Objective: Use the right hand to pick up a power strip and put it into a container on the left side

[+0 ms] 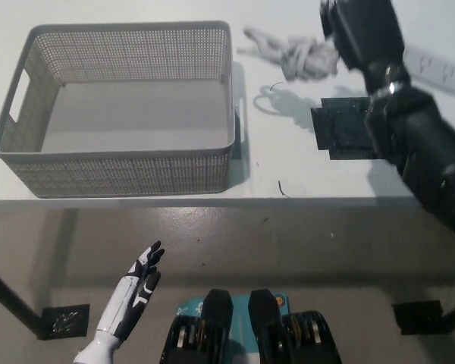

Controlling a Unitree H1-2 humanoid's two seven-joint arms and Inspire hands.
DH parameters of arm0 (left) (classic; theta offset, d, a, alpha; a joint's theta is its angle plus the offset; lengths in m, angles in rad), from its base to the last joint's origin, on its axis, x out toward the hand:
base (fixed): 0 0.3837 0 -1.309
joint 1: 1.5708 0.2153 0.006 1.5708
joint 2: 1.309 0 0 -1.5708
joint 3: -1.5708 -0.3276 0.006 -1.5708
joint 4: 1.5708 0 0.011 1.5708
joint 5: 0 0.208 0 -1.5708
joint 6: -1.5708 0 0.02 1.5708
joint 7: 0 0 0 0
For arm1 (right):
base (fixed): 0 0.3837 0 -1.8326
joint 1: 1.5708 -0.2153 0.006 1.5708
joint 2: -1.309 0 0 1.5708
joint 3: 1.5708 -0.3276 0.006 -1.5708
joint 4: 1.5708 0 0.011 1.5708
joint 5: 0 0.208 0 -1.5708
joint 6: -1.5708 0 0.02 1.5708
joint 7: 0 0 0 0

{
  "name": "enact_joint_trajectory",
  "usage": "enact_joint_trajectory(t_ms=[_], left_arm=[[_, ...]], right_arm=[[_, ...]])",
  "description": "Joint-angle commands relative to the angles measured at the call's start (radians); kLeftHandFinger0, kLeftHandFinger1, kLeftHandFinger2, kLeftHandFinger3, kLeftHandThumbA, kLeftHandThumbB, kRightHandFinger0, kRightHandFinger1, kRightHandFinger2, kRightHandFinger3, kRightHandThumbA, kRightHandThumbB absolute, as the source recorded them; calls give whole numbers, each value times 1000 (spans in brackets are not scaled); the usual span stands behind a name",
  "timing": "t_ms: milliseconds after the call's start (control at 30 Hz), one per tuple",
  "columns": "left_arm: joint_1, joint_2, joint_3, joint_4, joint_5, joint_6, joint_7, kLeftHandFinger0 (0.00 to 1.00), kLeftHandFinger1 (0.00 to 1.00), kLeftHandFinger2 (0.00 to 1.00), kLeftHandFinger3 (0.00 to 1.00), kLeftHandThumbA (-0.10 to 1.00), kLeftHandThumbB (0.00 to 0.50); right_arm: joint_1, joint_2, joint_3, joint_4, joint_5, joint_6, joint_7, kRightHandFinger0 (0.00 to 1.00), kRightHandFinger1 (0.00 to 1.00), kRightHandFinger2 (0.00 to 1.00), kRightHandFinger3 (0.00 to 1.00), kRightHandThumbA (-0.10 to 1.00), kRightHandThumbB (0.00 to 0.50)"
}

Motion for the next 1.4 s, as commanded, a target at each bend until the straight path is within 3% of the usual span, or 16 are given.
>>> enact_joint_trajectory(t_ms=[0, 133, 267, 333, 367, 433, 533, 667, 767, 900, 933, 1000, 1067, 1100, 1233, 1367], left_arm=[[-37, 19, -1, -40, 7, -40, 25, 1000, 1000, 1000, 1000, 1000, 152], [-36, 18, 1, -37, 1, -40, 22, 1000, 1000, 1000, 1000, 1000, 156], [-36, 18, 0, -35, 6, -40, 21, 1000, 1000, 1000, 1000, 1000, 153], [-37, 20, -1, -35, 9, -40, 19, 1000, 1000, 1000, 1000, 1000, 152], [-36, 20, -1, -36, 10, -40, 19, 1000, 1000, 1000, 1000, 1000, 151], [-36, 21, -1, -36, 10, -40, 20, 1000, 1000, 1000, 1000, 1000, 152], [-38, 23, -2, -36, 11, -40, 19, 1000, 1000, 1000, 1000, 1000, 147], [-37, 24, -2, -37, 10, -40, 18, 1000, 1000, 1000, 1000, 1000, 144], [-39, 24, -4, -31, 6, -40, 18, 1000, 1000, 1000, 1000, 1000, 145], [-38, 22, -2, -31, 5, -40, 13, 1000, 1000, 1000, 1000, 1000, 143], [-37, 22, -2, -35, 5, -40, 13, 1000, 1000, 1000, 1000, 1000, 141], [-33, 25, -1, -39, -4, -40, 4, 1000, 1000, 1000, 1000, 1000, 142], [-30, 27, -3, -41, -3, -40, 7, 1000, 1000, 1000, 1000, 1000, 137], [-31, 27, -3, -40, -3, -40, 7, 1000, 1000, 1000, 1000, 1000, 136], [-33, 27, -6, -39, -1, -40, 7, 1000, 1000, 1000, 1000, 1000, 136], [-40, 25, -4, -37, -6, -40, 1, 1000, 1000, 1000, 1000, 1000, 141]], right_arm=[[-328, -82, -79, -177, -95, -104, -238, 0, 0, 601, 335, -100, 299], [-380, -64, -78, -149, -104, -110, -235, 0, 0, 600, 438, -100, 281], [-447, -26, -51, -77, -121, -122, -253, 0, 0, 475, 338, -100, 252], [-481, 8, -45, -44, -116, -125, -249, 0, 0, 511, 443, -100, 322], [-492, 22, -44, -41, -115, -122, -237, 0, 0, 457, 416, -100, 364], [-518, 62, -39, -22, -114, -111, -222, 0, 0, 408, 178, -100, 285], [-556, 115, -33, 34, -102, -140, -240, 0, 0, 292, 62, -100, 253], [-618, 213, -1, 162, -115, -126, -285, 0, 0, 318, 1, -100, 204], [-643, 274, 14, 212, -111, -136, -269, 0, 0, 357, 93, -100, 235], [-682, 368, 18, 302, -91, -130, -272, 0, 0, 116, 262, -100, 281], [-697, 404, 22, 325, -85, -120, -234, 0, 0, 213, 358, -100, 250], [-706, 450, 22, 353, -67, -145, -192, 0, 0, 156, 297, -100, 262], [-709, 483, 20, 382, -58, -139, -190, 0, 0, 12, 241, -100, 178], [-710, 505, 20, 403, -54, -125, -182, 0, 3, 5, 323, -100, 237], [-707, 551, 32, 450, -56, -104, -162, 0, 0, 47, 318, -100, 334], [-695, 580, 34, 486, -49, -78, -106, 0, 17, 455, 35, -100, 282]])
